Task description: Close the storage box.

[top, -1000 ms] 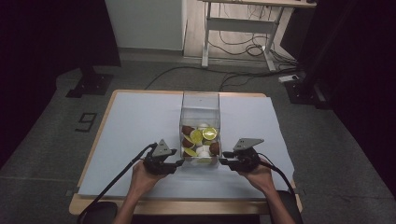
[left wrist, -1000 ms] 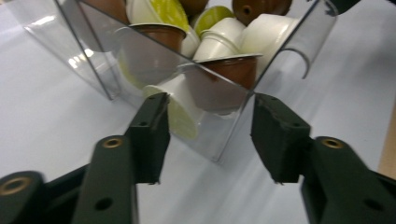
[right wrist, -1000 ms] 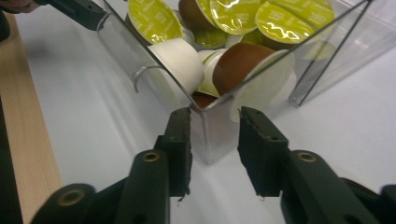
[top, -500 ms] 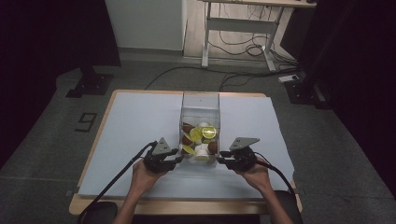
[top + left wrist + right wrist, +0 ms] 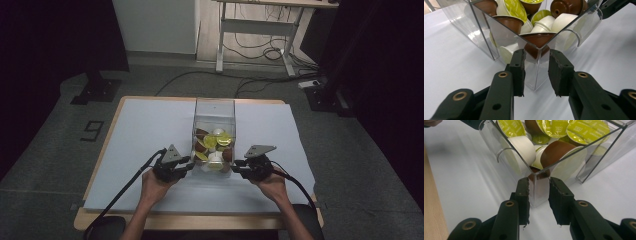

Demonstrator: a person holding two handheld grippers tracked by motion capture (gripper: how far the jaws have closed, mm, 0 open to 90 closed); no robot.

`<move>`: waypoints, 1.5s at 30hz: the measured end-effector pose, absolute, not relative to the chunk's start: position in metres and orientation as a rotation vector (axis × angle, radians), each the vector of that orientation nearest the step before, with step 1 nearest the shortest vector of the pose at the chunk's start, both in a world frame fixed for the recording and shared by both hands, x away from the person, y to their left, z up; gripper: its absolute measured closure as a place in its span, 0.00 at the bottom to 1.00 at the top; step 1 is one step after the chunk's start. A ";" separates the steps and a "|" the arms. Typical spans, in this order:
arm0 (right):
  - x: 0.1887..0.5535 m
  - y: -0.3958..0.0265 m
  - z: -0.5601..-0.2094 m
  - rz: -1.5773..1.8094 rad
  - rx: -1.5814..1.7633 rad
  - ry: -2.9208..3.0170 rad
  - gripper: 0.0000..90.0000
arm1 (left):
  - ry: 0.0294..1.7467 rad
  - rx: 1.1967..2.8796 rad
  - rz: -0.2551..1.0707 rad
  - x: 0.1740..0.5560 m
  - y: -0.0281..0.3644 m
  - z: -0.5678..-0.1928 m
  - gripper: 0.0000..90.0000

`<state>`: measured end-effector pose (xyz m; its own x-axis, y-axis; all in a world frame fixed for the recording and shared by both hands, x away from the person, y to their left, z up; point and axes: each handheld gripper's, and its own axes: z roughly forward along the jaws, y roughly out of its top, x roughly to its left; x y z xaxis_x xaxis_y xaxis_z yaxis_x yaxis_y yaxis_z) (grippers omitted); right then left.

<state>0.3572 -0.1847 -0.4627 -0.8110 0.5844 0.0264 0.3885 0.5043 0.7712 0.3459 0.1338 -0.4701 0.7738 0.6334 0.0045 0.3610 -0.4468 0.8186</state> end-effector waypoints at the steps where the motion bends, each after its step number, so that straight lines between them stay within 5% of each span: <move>1: 0.357 -0.184 -0.463 1.193 0.833 2.512 0.77 | 0.739 2.082 0.388 0.346 0.134 -0.470 0.73; 10: 0.350 -0.187 -0.457 1.178 0.856 2.509 0.70 | 0.734 2.082 0.378 0.348 0.134 -0.470 0.73; 45: 0.352 -0.152 -0.455 1.212 0.805 2.556 0.86 | 0.745 2.079 0.411 0.343 0.133 -0.471 0.68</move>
<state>0.3521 -0.1523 -0.4548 -0.8316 0.5531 0.0507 0.3892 0.5151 0.7637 0.3427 0.1334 -0.4715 0.7667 0.6418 0.0158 0.3564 -0.4461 0.8210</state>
